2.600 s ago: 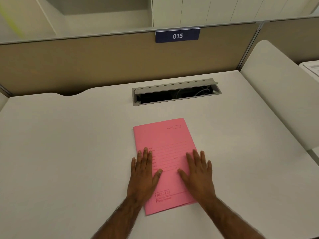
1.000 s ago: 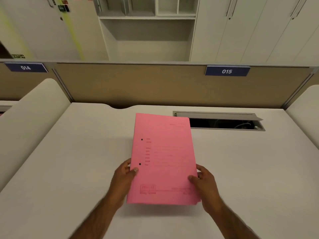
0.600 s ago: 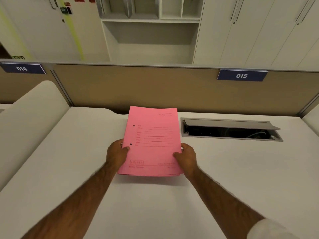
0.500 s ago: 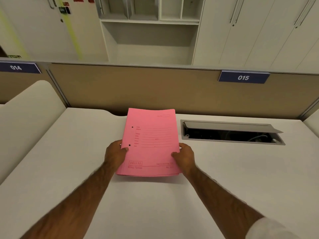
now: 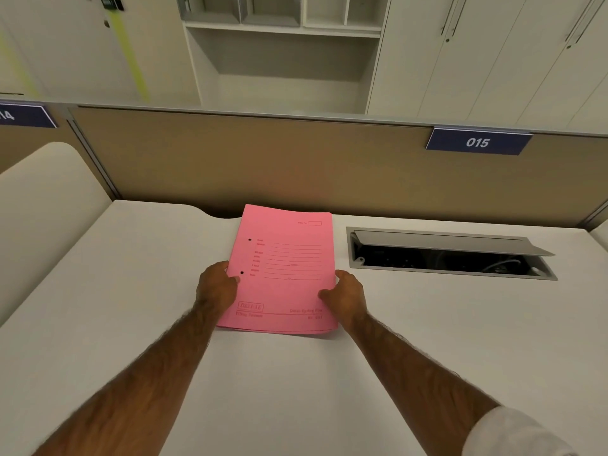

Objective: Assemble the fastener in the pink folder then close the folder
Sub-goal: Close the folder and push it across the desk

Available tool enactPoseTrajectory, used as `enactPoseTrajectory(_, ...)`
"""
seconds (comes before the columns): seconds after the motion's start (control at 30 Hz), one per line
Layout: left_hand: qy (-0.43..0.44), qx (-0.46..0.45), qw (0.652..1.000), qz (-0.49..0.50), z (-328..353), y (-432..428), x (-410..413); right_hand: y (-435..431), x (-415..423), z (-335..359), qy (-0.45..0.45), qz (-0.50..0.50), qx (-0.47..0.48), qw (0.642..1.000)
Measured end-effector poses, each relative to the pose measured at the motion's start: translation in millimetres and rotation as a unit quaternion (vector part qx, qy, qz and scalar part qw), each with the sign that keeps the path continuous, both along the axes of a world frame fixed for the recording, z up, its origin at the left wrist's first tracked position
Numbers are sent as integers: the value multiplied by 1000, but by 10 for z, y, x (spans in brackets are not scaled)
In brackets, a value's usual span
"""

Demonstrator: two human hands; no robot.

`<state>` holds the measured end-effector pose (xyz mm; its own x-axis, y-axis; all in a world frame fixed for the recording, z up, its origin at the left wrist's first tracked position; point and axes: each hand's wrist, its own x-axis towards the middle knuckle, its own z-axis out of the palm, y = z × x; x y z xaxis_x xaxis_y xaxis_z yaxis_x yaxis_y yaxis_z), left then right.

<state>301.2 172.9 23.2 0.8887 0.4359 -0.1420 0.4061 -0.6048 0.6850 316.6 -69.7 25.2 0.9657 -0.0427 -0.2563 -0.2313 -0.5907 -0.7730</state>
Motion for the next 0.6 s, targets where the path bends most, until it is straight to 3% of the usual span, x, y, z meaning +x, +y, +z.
enactPoseTrajectory(0.3,32,105,994,10,-67,-38,69,54,90,-5,-18,25,-61,998)
enactPoseTrajectory(0.47,41,187,979,-63,-126,-18,80,0,58,-70,-51,52,-214,974)
enactPoseTrajectory(0.6,31,220,965,-137,-195,-159,-58,-74,-90,-167,-110,110,-266,951)
